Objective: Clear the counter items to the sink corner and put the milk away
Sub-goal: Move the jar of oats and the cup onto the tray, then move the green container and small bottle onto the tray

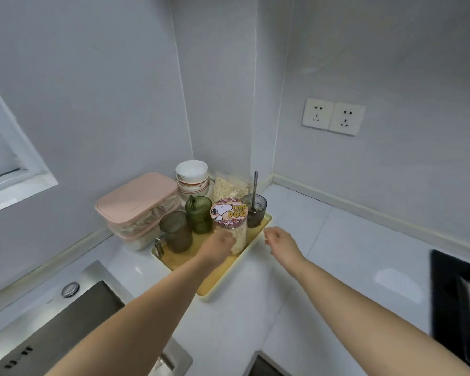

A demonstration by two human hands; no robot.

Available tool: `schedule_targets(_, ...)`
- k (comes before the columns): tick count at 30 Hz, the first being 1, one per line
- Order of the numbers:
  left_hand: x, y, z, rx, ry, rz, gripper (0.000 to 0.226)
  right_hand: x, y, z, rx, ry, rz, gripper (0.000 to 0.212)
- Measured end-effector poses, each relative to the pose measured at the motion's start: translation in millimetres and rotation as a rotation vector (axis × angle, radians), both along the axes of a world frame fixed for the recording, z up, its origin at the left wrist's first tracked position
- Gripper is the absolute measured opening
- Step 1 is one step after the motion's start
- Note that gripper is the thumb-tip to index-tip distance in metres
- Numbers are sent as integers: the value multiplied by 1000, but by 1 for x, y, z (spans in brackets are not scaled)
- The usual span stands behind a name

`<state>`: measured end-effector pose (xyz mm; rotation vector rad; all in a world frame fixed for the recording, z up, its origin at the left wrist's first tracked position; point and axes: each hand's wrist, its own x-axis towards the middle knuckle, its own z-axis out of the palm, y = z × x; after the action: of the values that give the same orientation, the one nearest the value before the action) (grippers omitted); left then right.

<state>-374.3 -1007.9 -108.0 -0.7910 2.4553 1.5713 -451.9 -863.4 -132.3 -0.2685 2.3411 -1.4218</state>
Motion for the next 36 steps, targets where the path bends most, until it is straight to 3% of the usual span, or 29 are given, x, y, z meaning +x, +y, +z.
schedule_targets(4, 37, 31, 7, -378, 72, -339, 45, 48, 47, -1, 276, 232, 60, 40)
schedule_targets(9, 65, 68, 7, -861, 341, -627, 53, 95, 105, 16, 494, 463, 6, 49)
schedule_targets(16, 74, 181, 43, -1078, 509, -838, 61, 162, 219, 56, 723, 586, -255, 56)
schedule_targets(27, 138, 385, 61, -1040, 817, -1087, 67, 278, 404, 79, 936, 527, -607, 62)
schedule_targets(36, 209, 601, 55, -931, 903, -1260, 66, 383, 595, 79, 994, 398, -851, 60)
